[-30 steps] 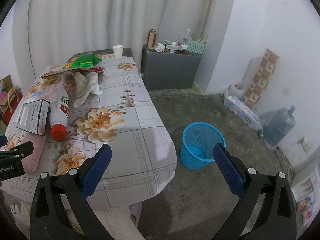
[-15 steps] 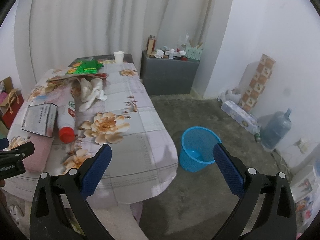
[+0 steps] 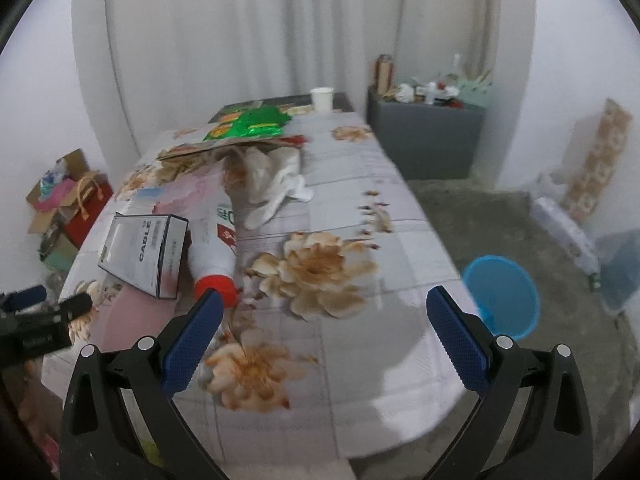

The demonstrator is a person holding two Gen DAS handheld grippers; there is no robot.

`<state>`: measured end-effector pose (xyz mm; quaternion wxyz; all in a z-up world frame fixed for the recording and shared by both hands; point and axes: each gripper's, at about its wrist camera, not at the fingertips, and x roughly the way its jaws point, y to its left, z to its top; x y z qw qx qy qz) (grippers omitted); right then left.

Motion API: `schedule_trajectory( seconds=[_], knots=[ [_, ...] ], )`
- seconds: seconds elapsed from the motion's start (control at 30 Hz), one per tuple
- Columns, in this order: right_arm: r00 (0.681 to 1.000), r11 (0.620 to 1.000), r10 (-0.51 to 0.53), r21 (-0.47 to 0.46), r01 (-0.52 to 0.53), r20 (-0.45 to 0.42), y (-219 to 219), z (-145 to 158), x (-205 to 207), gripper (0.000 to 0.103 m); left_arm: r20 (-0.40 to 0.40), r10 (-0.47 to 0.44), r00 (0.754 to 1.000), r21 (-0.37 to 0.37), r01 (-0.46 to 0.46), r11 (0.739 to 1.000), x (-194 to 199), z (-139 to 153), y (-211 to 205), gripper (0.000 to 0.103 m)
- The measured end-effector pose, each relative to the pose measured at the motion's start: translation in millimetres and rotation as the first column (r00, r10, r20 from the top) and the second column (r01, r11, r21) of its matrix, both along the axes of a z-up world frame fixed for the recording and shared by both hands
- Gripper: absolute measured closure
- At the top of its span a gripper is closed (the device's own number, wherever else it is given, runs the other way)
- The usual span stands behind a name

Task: Collect trash
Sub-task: 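Move the left tool toward the pink mesh sponge and CABLE box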

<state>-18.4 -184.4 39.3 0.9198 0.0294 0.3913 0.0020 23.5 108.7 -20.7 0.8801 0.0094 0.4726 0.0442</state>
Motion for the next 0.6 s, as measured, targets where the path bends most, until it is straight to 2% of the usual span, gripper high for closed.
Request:
schedule_trajectory(
  seconds=[0.2, 0.27, 0.47, 0.53, 0.6],
  knots=[
    [0.991, 0.998, 0.058, 0.028, -0.055, -0.118, 5.9, -38.5, 39.6, 0.006, -0.100, -0.028, 0.995, 0.062, 0.035, 0.997, 25.3, -39.5, 7.5, 0.004],
    [0.988, 0.997, 0.069, 0.026, -0.066, -0.137, 6.3, -45.8, 44.9, 0.006, -0.062, -0.036, 0.997, 0.031, 0.038, 0.999, 28.1, -39.9, 12.9, 0.004],
    [0.970, 0.994, 0.107, 0.033, -0.102, -0.220, 7.4, -66.6, 56.8, 0.006, -0.055, -0.092, 0.994, 0.012, 0.093, 0.996, 34.2, -43.4, 14.7, 0.004],
    [0.961, 0.993, 0.116, 0.029, -0.112, -0.251, 6.2, -73.6, 58.7, 0.006, -0.054, -0.111, 0.992, -0.019, 0.110, 0.994, 36.1, -46.6, 17.3, 0.004],
    [0.959, 0.991, 0.128, -0.014, -0.136, -0.253, 11.1, -76.9, 56.5, 0.006, -0.071, -0.117, 0.991, -0.068, 0.113, 0.991, 40.0, -48.6, 23.2, 0.004]
  ],
)
